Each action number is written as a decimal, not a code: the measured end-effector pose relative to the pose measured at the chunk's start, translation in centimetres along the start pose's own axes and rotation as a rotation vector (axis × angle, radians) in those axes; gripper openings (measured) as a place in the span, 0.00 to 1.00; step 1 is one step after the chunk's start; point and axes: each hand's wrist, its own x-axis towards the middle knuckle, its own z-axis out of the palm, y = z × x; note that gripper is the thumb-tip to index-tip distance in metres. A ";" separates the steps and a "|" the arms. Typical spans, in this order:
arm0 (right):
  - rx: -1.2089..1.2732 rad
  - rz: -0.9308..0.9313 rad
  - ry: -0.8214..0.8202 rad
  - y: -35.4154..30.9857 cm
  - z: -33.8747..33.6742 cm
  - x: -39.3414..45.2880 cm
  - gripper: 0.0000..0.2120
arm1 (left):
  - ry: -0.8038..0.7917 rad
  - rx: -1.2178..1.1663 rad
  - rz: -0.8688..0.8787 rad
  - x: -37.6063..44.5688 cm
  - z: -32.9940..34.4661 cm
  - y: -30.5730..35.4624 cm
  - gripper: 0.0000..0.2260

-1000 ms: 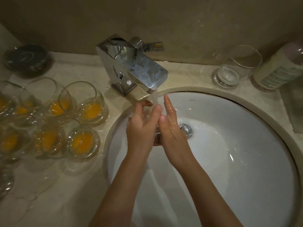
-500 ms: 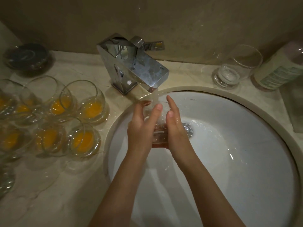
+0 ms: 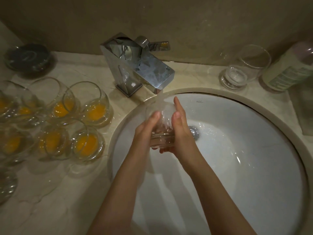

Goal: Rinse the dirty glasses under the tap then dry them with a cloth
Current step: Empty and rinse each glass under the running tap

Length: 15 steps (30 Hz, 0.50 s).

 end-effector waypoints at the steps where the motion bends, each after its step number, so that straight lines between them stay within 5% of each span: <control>1: -0.003 0.014 -0.012 0.0 -0.1 -0.1 0.26 | -0.018 -0.003 -0.004 -0.2 -0.3 -0.2 0.22; 6: -0.079 0.087 0.000 0.4 -0.5 -0.3 0.24 | 0.029 -0.083 0.080 -1.2 -0.8 0.1 0.17; 10: -0.229 0.072 0.044 -1.3 -1.1 -0.8 0.12 | 0.052 -0.070 0.070 -2.1 -0.6 1.3 0.20; 15: -0.237 0.039 0.168 -5.0 -2.3 -0.2 0.23 | 0.091 -0.080 0.080 -2.7 -0.4 2.8 0.21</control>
